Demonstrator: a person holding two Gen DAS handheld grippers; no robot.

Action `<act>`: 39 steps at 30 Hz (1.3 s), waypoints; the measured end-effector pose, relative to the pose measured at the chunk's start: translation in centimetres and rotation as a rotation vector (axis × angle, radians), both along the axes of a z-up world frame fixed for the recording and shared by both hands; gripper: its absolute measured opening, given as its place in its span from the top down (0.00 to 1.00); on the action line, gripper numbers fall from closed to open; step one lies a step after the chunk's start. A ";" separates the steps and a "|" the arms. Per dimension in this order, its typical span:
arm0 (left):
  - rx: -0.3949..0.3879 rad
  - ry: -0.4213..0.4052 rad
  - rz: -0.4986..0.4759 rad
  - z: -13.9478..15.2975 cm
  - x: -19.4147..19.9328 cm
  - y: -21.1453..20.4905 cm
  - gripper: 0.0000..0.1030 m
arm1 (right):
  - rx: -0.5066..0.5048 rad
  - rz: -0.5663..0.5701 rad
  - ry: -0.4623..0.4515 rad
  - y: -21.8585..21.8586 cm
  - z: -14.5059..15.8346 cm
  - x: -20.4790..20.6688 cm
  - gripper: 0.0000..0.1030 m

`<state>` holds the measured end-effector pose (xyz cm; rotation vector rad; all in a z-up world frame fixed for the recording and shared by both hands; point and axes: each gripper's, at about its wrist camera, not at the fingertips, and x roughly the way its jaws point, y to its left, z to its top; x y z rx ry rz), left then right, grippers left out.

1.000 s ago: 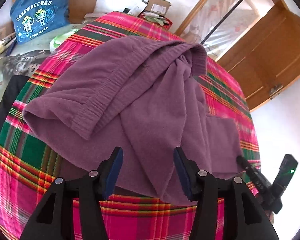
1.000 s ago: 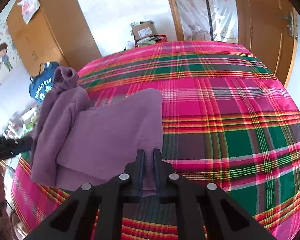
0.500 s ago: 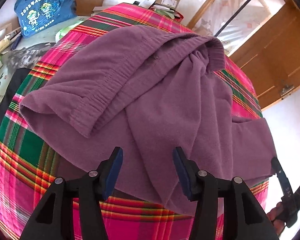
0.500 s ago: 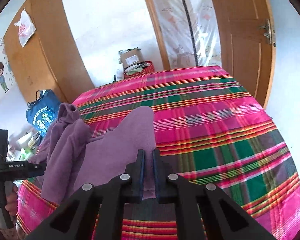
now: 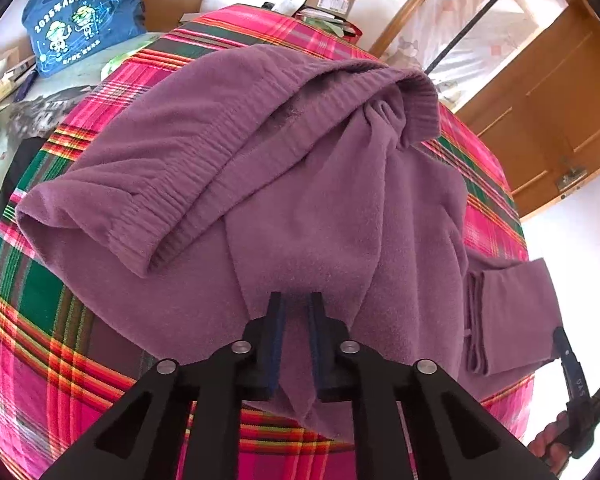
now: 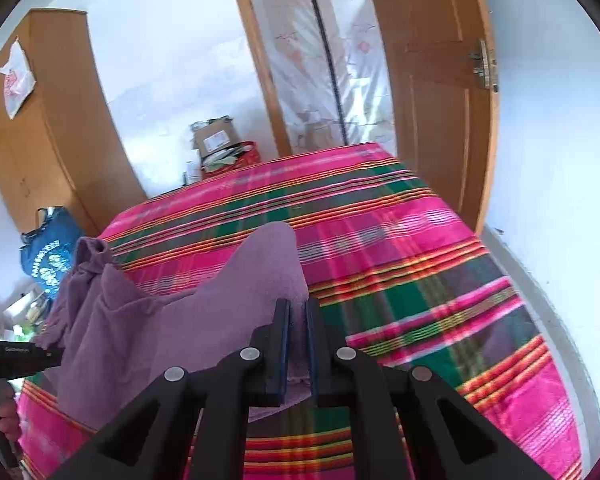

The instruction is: Fold clothes

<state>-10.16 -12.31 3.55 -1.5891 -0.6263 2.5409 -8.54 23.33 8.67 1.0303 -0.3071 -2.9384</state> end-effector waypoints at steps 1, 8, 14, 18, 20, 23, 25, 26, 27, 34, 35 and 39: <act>-0.003 -0.004 -0.004 0.0 0.1 0.0 0.92 | 0.013 -0.017 0.001 0.2 -0.1 0.1 0.92; -0.025 -0.028 -0.031 0.3 0.6 0.0 0.91 | 0.072 -0.097 -0.021 1.5 -0.9 0.4 0.92; -0.053 -0.047 -0.055 0.6 1.0 0.2 0.67 | 0.113 -0.068 -0.050 0.8 -1.5 0.7 0.89; -0.209 -0.042 -0.082 1.1 0.9 1.4 0.49 | 0.126 0.085 -0.023 -1.8 -1.1 1.6 0.74; -0.305 -0.051 -0.110 1.2 0.9 2.4 0.49 | 0.132 0.162 -0.010 -3.2 -0.9 2.1 0.69; -0.424 -0.032 -0.149 1.3 1.2 3.9 0.49 | 0.121 0.311 -0.027 -5.9 -1.6 2.5 0.68; -0.460 -0.054 -0.160 0.8 0.9 4.7 0.49 | 0.107 0.420 -0.051 -8.0 -2.4 2.7 0.68; -0.468 -0.069 -0.162 0.5 1.1 4.7 0.49 | 0.117 0.462 -0.061 -9.0 -2.9 3.0 0.68; -0.463 -0.071 -0.157 0.4 1.2 4.7 0.49 | 0.123 0.501 -0.072 -10.0 -3.3 3.1 0.68; -0.320 -0.082 -0.108 0.5 -1.8 3.3 0.91 | 0.176 0.694 -0.130 -15.0 -5.6 3.6 0.60; -0.300 -0.079 -0.101 0.6 -1.9 3.0 0.93 | 0.179 0.706 -0.131 -15.4 -5.7 3.6 0.58; -0.243 -0.071 -0.076 1.0 -2.1 1.8 0.94 | 0.187 0.740 -0.129 -16.2 -5.9 4.0 0.54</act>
